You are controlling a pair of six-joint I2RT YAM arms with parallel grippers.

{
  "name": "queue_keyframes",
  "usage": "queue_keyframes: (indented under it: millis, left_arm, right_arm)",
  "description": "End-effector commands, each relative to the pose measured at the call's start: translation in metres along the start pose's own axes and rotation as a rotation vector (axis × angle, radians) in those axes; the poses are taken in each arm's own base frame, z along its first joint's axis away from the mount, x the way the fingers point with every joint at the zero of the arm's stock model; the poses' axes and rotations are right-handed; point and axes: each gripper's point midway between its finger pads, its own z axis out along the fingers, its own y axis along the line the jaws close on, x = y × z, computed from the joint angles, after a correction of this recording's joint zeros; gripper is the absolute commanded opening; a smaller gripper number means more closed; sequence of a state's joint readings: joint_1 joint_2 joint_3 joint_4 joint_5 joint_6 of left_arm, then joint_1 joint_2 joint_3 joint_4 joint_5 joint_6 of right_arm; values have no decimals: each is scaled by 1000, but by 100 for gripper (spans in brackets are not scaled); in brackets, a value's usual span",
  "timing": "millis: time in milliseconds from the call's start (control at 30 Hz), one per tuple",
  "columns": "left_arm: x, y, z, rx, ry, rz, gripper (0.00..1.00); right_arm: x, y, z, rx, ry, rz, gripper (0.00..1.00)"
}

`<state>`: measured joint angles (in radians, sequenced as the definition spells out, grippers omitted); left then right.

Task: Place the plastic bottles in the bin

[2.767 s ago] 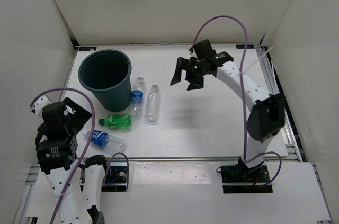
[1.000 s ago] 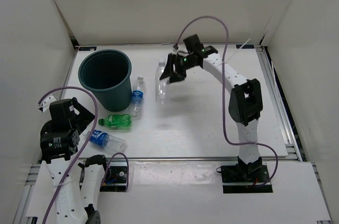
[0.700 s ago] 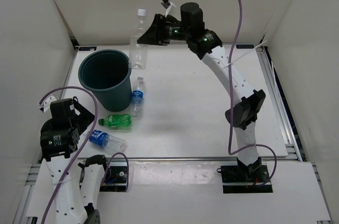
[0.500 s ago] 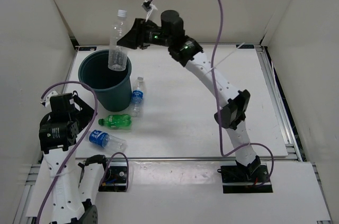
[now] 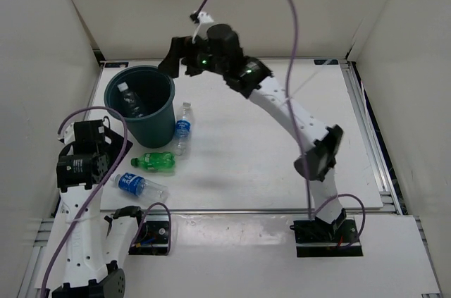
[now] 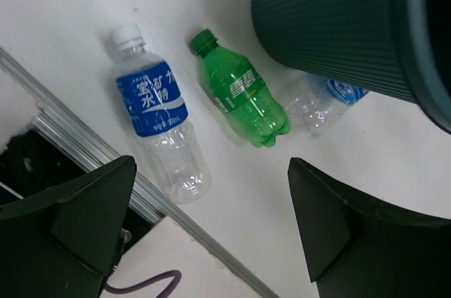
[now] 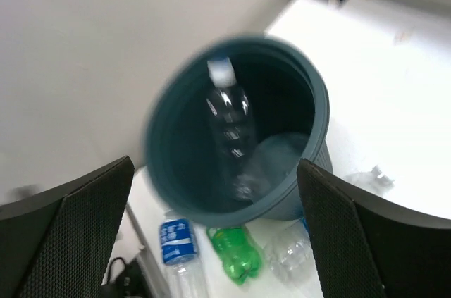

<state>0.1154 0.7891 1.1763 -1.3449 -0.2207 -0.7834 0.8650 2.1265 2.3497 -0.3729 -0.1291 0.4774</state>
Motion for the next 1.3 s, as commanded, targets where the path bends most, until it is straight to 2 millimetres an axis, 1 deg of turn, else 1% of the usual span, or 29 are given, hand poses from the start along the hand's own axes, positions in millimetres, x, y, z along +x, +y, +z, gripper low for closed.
queue_keyframes:
  millis: [0,67,100,133,200,233,300,333,400,433,533,600,633,667,700,733,767,800,867,900,933,967,1000,1067,1100,1167,1200,1233,1267]
  left_arm:
    - [39,22,14,-118,126,-130,100]
    - [54,22,28,-150,178,-219,100]
    - [63,19,33,-141,218,-241,100]
    - [77,24,44,-177,264,-251,100]
    - [86,18,58,-171,290,-314,100]
    - [99,21,66,-192,330,-329,100]
    - [101,19,78,-186,326,-384,100]
    - [107,26,85,-219,338,-401,100]
    - [113,32,92,-252,346,-425,100]
    - [116,35,100,-273,352,-441,100]
    - [132,43,109,-330,410,-433,100]
    - [148,54,114,-386,458,-449,100]
    - [154,55,116,-392,478,-451,99]
    - [167,60,117,-416,525,-453,96]
    - [171,60,119,-413,535,-456,94]
    - [174,63,119,-422,541,-455,87]
    - [174,61,118,-405,542,-459,81]
    - [171,62,115,-416,532,-464,77]
    - [156,60,109,-404,476,-457,69]
    - [134,48,103,-367,425,-469,69]
    - [121,42,97,-350,395,-469,69]
    - [115,46,85,-384,384,-459,69]
    - [85,26,70,-309,322,-472,69]
    - [58,15,46,-266,265,-455,69]
    - [27,-3,24,-178,193,-449,67]
    - [-6,-19,2,-90,94,-458,65]
    - [-31,-34,-17,-12,25,-476,65]
    - [-49,-48,-25,51,-18,-489,65]
    - [-62,-57,-31,96,-53,-440,65]
  right_arm:
    - [-92,57,-104,-45,-198,-100,100]
    - [-96,64,-128,-41,-192,-108,100]
    - [-87,63,-134,-33,-154,-103,100]
    - [-89,66,-147,-33,-156,-113,100]
    - [-83,67,-157,-29,-127,-120,100]
    - [-77,66,-165,-18,-101,-115,100]
    - [-66,63,-172,-11,-59,-118,100]
    - [-67,65,-180,-13,-62,-119,100]
    - [-57,61,-181,0,-34,-113,100]
    - [-58,62,-187,-2,-38,-123,100]
    - [-52,59,-189,8,-16,-129,100]
    - [-50,55,-190,14,-6,-124,100]
    - [-52,52,-191,15,-7,-122,100]
    - [-55,48,-196,25,-12,-119,100]
    - [-51,46,-194,30,-1,-117,100]
    - [-56,45,-200,29,-15,-117,100]
    - [-54,39,-199,38,-5,-111,100]
    - [-53,39,-202,38,-5,-110,100]
    - [-56,29,-205,61,-13,-104,100]
    - [-53,30,-206,54,-2,-102,100]
    - [-54,26,-207,62,-6,-100,100]
    - [-51,25,-208,65,1,-98,100]
    - [-50,26,-210,65,1,-98,100]
    - [-46,21,-211,70,14,-92,100]
    - [-43,19,-209,74,22,-90,100]
    - [-42,20,-212,74,22,-90,100]
    - [-42,20,-212,74,23,-90,100]
    - [-44,16,-213,82,19,-88,100]
    - [-44,16,-213,82,19,-88,100]
